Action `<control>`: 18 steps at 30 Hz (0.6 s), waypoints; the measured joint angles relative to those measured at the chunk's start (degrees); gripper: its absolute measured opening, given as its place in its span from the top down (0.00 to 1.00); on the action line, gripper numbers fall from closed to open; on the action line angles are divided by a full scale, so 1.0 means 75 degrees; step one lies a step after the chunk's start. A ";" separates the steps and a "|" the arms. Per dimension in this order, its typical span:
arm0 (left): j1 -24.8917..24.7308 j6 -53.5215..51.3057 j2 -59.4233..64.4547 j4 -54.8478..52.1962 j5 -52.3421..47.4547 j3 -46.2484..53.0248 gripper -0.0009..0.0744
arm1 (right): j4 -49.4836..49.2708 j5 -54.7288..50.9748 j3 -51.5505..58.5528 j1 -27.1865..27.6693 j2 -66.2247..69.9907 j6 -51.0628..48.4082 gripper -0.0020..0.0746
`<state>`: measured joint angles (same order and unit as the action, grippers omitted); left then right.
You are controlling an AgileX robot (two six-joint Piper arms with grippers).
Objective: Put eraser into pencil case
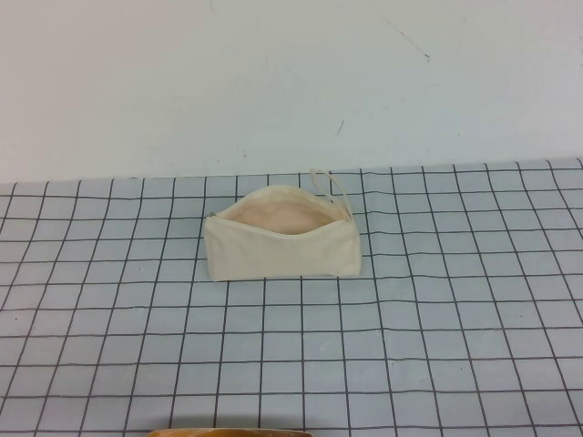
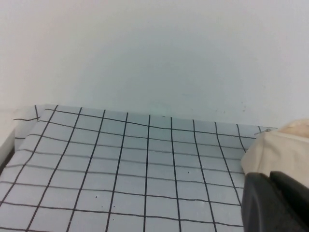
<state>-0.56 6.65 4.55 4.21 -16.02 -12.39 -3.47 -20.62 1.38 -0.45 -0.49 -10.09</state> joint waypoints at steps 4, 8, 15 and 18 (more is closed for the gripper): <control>0.0201 -0.0244 -0.0675 0.0125 0.0097 0.0989 0.99 | 0.0000 0.0000 0.0000 0.0000 0.0000 0.0000 0.98; 0.0201 -0.0519 -0.0674 0.0159 0.0066 0.1511 0.99 | 0.0000 0.0000 0.0000 0.0000 0.0000 0.0011 0.98; 0.0201 -0.0548 -0.0674 0.0192 -0.0240 0.1842 0.99 | 0.0000 0.0000 0.0000 0.0000 0.0000 0.0016 0.98; 0.0201 -0.0548 -0.0674 0.0192 -0.0289 0.1842 0.99 | 0.0000 0.0000 0.0000 0.0000 0.0000 0.0029 0.98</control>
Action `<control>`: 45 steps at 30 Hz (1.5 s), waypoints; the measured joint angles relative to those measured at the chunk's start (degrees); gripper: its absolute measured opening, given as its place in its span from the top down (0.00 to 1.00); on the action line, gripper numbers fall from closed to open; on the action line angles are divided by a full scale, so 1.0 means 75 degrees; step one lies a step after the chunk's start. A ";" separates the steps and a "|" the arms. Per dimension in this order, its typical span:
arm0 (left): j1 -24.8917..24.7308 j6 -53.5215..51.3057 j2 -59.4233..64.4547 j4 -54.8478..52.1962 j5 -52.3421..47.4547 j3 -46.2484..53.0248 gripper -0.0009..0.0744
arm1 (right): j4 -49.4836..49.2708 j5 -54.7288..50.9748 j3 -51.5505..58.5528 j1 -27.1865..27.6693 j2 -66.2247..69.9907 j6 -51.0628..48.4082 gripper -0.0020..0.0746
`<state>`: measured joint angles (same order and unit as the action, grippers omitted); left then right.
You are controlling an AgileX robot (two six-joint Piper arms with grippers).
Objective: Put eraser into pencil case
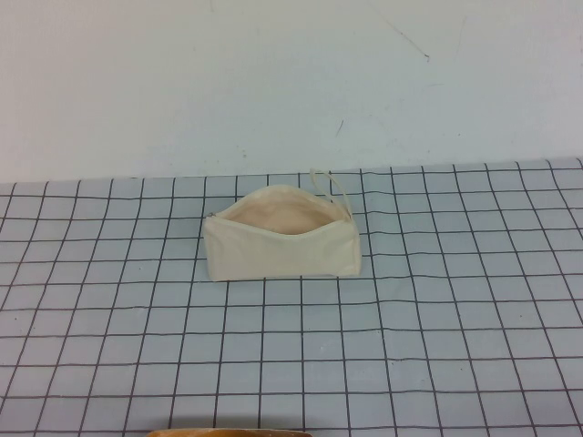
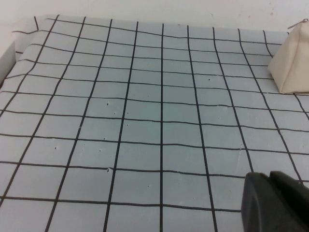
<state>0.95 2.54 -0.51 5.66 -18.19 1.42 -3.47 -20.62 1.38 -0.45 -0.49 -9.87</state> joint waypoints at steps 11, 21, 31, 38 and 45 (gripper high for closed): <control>0.0000 0.0000 0.0000 0.0000 -0.0077 -0.0014 0.99 | 0.0000 0.0000 0.0000 0.0000 0.0000 0.0000 0.98; 0.0000 0.0000 0.0000 0.0000 -0.0115 -0.0027 0.99 | 0.0000 0.0000 0.0000 0.0000 0.0000 0.0000 0.98; 0.0000 0.0000 0.0000 0.0000 -0.0115 -0.0027 0.99 | 0.0000 0.0000 0.0000 0.0000 0.0000 0.0000 0.98; 0.0000 0.0000 0.0000 0.0000 -0.0115 -0.0027 0.99 | 0.0000 0.0000 0.0000 0.0000 0.0000 0.0000 0.98; 0.0000 0.0000 0.0000 0.0000 -0.0121 -0.0027 0.99 | 0.0000 0.0000 0.0000 0.0000 0.0000 0.0000 0.98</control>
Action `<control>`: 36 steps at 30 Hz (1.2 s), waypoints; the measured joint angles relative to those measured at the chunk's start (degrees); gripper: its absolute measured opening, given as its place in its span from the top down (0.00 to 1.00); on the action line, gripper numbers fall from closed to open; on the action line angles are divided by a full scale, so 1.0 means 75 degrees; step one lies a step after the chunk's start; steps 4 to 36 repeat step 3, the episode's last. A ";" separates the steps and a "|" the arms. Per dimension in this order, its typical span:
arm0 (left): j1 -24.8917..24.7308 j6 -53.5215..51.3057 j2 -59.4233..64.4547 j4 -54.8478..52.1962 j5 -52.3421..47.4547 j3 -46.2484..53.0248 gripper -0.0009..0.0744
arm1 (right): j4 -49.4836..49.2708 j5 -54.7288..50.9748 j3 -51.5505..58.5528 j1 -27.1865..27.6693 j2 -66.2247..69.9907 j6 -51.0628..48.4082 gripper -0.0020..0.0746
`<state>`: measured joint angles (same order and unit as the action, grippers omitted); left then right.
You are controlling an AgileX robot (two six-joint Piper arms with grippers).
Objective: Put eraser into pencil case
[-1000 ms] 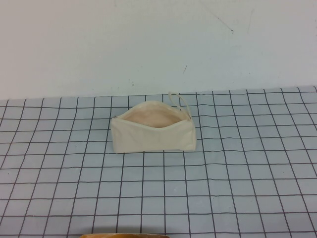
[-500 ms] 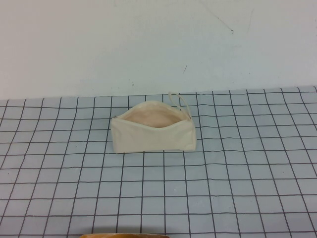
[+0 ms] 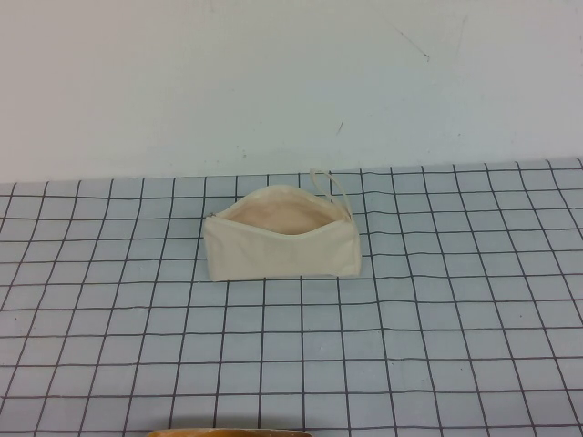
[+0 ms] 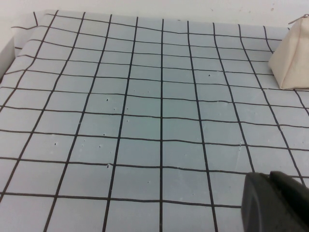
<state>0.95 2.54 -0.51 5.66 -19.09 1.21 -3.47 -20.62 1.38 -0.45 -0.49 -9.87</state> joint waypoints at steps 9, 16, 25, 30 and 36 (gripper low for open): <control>0.0000 0.0000 0.0000 0.0000 0.0000 0.0000 0.99 | 0.0000 0.0000 0.0000 0.0000 0.0000 0.0000 0.98; 0.0000 0.0000 0.0000 0.0000 0.0000 0.0000 0.99 | 0.0000 0.0000 0.0000 0.0000 0.0000 0.0000 0.98; 0.0000 0.0000 0.0000 0.0000 0.0000 0.0000 0.99 | 0.0000 0.0000 0.0000 0.0000 0.0000 0.0000 0.98; 0.0000 0.0000 0.0000 0.0000 0.0000 0.0000 0.99 | 0.0000 0.0000 0.0000 0.0000 0.0000 0.0000 0.98; 0.0000 0.0000 0.0000 0.0000 0.0000 0.0000 0.99 | 0.0000 0.0000 0.0000 0.0000 0.0000 0.0000 0.98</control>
